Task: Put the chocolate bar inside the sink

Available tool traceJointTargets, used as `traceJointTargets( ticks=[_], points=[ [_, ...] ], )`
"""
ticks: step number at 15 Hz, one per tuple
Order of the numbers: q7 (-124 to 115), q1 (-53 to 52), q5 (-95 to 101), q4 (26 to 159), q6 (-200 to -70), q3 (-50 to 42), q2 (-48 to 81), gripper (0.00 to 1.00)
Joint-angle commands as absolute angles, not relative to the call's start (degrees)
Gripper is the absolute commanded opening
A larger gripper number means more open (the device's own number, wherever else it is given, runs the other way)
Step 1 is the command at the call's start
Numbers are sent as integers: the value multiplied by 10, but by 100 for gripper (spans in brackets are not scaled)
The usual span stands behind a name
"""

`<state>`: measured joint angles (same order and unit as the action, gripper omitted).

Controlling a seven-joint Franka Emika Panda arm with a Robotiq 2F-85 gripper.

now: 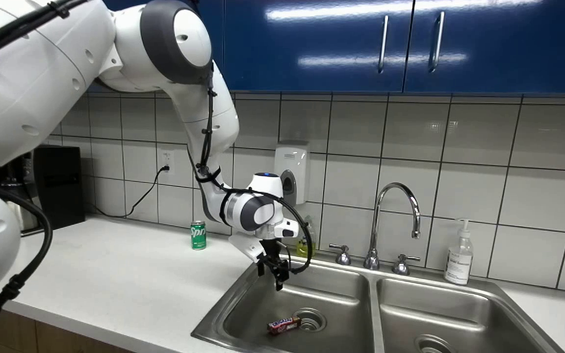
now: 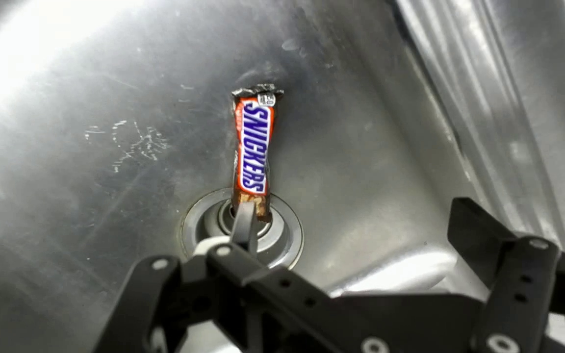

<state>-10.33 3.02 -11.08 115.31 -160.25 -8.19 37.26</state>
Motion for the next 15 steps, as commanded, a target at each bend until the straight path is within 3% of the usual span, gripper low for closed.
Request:
traceJointTargets(
  ticks=[1,15],
  points=[
    [-92,21,-85,1238,-1606,-76,290,100],
    [60,8,-73,1438,-1422,24,47,100]
  ],
)
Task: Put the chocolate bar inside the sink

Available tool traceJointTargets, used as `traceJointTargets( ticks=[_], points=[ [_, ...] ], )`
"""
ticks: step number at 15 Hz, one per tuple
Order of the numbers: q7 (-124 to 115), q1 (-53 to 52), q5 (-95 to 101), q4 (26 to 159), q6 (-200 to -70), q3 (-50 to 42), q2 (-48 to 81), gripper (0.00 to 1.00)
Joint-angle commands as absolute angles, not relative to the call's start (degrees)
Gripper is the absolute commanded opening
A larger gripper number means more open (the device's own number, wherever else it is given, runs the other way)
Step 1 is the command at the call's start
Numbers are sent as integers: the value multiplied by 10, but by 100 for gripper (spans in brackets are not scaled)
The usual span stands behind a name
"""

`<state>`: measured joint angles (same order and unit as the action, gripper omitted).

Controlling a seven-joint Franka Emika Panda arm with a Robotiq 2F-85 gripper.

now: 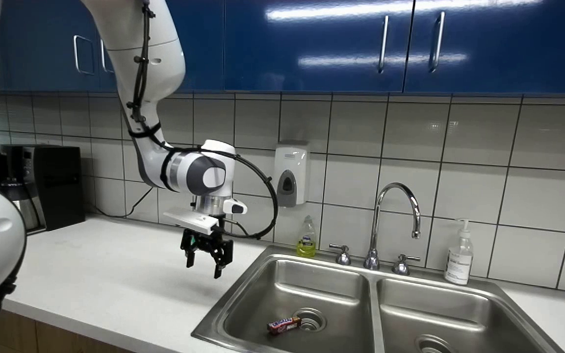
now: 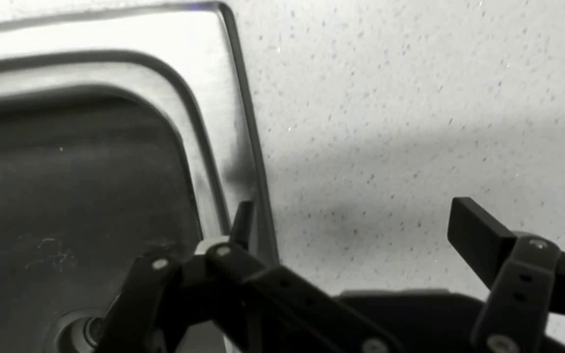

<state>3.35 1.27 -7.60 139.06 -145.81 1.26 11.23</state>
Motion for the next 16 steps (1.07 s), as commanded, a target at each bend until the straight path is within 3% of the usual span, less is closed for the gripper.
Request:
traceJointTargets(
  ticks=[1,12,16],
  points=[
    [67,4,-75,1449,-1411,28,32,100],
    [53,-49,-50,1555,-1360,39,-87,100],
    [51,-51,-62,1544,-1373,35,-64,100]
  ],
)
